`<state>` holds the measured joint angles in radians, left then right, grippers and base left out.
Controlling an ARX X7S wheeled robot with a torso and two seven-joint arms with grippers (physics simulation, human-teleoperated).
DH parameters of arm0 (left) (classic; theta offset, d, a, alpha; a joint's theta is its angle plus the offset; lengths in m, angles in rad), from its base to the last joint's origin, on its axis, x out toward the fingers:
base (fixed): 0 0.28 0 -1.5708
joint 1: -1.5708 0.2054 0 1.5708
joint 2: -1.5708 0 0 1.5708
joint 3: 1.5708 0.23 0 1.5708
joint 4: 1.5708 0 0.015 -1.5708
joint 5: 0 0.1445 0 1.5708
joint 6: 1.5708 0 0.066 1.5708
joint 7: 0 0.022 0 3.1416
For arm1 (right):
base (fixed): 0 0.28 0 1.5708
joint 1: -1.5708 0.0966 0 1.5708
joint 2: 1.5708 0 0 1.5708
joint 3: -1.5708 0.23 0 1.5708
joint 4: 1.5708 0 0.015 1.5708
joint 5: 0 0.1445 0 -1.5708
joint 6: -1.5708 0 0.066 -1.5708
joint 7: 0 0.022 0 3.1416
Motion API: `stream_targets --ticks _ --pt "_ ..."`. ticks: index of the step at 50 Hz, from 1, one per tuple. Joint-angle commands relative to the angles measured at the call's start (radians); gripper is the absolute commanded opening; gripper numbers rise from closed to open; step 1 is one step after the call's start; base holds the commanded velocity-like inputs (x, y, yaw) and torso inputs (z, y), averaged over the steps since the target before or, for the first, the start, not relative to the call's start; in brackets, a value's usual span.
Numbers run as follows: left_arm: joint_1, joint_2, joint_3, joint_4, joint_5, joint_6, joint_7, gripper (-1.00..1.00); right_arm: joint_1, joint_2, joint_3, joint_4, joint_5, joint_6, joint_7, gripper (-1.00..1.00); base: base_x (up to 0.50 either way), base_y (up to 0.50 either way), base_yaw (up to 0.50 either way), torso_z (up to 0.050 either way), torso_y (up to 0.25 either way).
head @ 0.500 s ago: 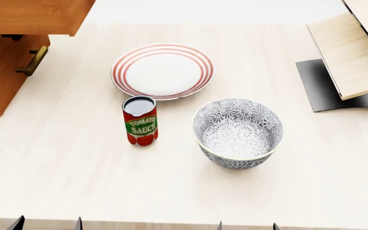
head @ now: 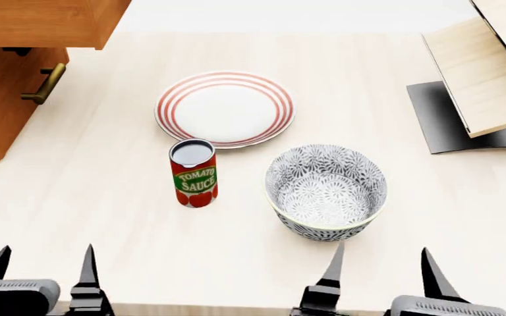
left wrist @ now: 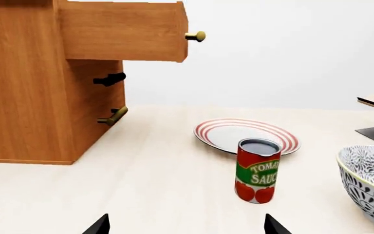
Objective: Close the top drawer of the cabinet.
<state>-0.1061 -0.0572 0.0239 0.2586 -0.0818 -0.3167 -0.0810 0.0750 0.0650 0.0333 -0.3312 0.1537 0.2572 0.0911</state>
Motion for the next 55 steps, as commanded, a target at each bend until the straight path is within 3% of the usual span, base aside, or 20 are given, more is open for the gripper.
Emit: stream_targets --ticks 1,8,12,16,20,26,55 --pt "-0.108 -0.016 -0.025 0.306 -0.091 -0.286 -0.034 1.00 0.118 0.033 0.061 -0.276 0.111 0.237 0.079 1.00 0.00 0.00 0.00 0.000 0.000" --pt "-0.184 -0.036 0.036 0.367 -0.058 -0.370 -0.071 1.00 0.167 0.055 0.062 -0.292 0.125 0.296 0.101 1.00 0.00 0.00 0.00 0.000 0.000" --pt "-0.226 -0.029 0.017 0.374 -0.084 -0.411 -0.082 1.00 0.173 0.062 0.058 -0.332 0.121 0.298 0.115 1.00 0.00 0.00 0.00 0.000 0.000" --pt "-0.209 -0.052 0.078 0.335 0.006 -0.284 -0.119 1.00 0.174 0.067 0.037 -0.327 0.084 0.278 0.137 1.00 0.00 0.00 0.00 0.000 0.000" --pt "-0.203 -0.044 0.059 0.359 -0.031 -0.286 -0.118 1.00 0.182 0.068 0.045 -0.329 0.090 0.286 0.150 1.00 0.00 0.00 0.00 0.000 0.000" --pt "-0.184 -0.072 0.122 0.343 0.039 -0.226 -0.142 1.00 0.161 0.072 0.040 -0.325 0.094 0.258 0.146 1.00 0.09 0.00 0.00 0.000 0.000" --pt "-0.200 -0.104 0.189 0.310 0.024 -0.243 -0.132 1.00 0.177 0.099 0.020 -0.329 0.126 0.249 0.156 1.00 0.49 0.00 0.00 0.000 0.000"
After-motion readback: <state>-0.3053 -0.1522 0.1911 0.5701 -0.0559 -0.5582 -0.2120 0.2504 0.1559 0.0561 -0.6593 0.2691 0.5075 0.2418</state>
